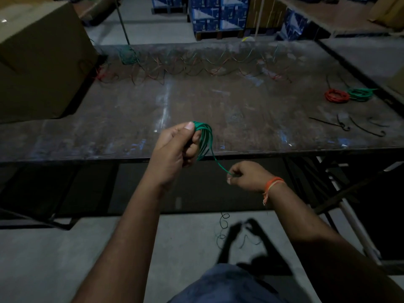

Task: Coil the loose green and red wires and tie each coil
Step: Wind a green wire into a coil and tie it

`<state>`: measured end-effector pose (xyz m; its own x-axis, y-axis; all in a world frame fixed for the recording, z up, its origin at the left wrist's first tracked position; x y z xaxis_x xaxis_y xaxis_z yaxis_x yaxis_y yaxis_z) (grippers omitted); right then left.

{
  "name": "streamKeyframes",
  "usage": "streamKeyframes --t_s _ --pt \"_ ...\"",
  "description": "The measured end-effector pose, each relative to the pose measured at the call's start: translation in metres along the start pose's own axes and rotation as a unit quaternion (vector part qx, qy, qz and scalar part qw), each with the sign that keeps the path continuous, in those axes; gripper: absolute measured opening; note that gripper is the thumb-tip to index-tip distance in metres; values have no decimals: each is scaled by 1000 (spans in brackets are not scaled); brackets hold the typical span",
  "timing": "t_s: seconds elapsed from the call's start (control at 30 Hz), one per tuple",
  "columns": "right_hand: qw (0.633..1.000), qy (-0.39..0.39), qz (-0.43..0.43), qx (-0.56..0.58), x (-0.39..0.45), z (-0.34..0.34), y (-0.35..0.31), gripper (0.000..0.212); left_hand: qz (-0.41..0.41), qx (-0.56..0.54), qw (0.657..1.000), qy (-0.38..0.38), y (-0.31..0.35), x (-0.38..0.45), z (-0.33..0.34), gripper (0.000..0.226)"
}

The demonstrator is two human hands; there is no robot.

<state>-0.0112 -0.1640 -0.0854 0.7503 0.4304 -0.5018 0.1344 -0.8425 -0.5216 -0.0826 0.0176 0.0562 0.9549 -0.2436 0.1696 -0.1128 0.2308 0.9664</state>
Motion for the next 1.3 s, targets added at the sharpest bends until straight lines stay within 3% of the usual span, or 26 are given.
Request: streamKeyframes --t_s 0.07,0.17,0.2,0.27,0.33,0.4,0.47,0.6,0.67,0.8,0.93,1.1,1.23,1.3 --pt "999 -21 -15 19 -9 -4 -4 4 -3 -5 1000 -6 -3 4 3 30" --pt "987 -3 -108 117 -19 -16 -17 30 -14 -18 1000 -16 -12 11 9 31" --pt "966 -1 -152 207 -25 -20 -23 38 -20 -19 999 -20 -15 14 11 31" --pt "891 -26 -224 393 -34 -27 -31 45 -29 -19 999 -32 -22 22 17 32" --pt "848 -52 -260 460 -41 -34 -38 46 -34 -34 998 -36 -27 32 23 32" --pt "844 -45 -272 460 -45 -44 -40 33 -38 -86 995 -32 -30 42 27 31" --pt "845 25 -280 455 -47 -63 -36 9 -49 -151 987 -26 -34 54 30 29" --pt "833 157 -279 451 -39 -107 -17 15 -57 -305 950 -25 -45 79 38 29" --pt "850 163 -282 414 -31 -125 -11 15 -37 -395 917 -45 -47 92 42 31" --pt "879 103 -273 377 -15 -136 4 10 24 -490 869 -62 -46 112 43 35" --pt "893 80 -279 345 -10 -136 29 9 89 -506 857 -24 -45 117 31 34" --pt "888 162 -278 328 -12 -152 66 17 122 -507 852 56 -50 114 13 27" --pt "899 181 -286 278 -21 -158 69 17 129 -466 870 95 -51 120 11 26" --pt "902 201 -327 197 -38 -162 53 12 108 -397 897 160 -55 120 10 24"
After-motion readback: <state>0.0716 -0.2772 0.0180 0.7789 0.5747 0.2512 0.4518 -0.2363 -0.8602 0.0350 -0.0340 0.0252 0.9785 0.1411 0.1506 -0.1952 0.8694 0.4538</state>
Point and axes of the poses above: each hand's wrist, its own x-axis towards the middle knuckle, its own z-axis out of the palm, y = z × x, the point moved 7 cm from there along x, towards the middle knuckle, and after that the axes turned 11 degrees about -y, right-handed, at the moved point
